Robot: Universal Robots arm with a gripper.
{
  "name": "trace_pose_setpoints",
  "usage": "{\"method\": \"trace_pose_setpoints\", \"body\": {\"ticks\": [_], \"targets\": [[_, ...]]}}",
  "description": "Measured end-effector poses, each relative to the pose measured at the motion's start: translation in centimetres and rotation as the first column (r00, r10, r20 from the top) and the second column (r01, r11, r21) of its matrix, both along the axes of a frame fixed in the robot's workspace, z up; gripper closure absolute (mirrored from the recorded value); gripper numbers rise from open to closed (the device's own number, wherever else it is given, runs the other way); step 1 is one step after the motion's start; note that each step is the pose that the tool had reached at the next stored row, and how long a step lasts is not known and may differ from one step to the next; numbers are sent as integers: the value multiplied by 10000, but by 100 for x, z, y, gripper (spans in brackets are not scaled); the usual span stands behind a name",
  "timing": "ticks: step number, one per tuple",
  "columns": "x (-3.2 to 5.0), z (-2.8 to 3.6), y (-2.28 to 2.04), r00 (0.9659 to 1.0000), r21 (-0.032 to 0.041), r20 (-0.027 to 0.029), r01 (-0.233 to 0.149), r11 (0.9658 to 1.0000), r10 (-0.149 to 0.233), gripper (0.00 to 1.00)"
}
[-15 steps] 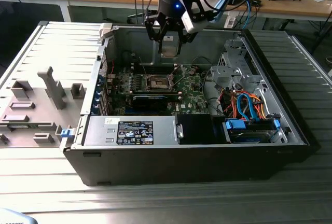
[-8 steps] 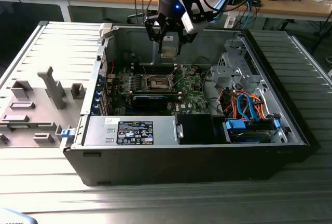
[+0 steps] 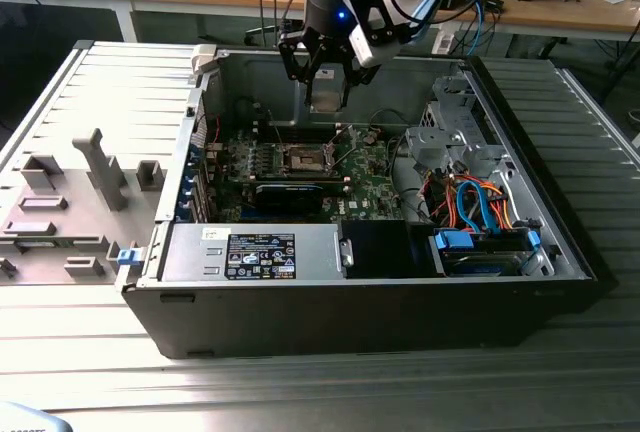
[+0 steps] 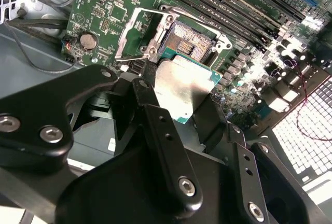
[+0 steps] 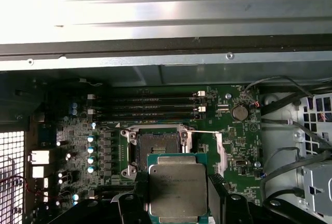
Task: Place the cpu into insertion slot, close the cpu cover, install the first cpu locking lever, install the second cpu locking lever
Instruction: 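Place the cpu into insertion slot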
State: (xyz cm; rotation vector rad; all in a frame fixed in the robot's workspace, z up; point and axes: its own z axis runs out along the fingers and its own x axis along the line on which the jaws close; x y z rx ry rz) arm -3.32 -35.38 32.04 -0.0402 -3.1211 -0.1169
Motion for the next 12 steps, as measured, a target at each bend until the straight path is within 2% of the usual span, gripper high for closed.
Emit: {"method": "trace_pose_setpoints", "body": {"ticks": [12], "targets": [[0,-22,0,10000,0,0,0,10000,0,46]]}}
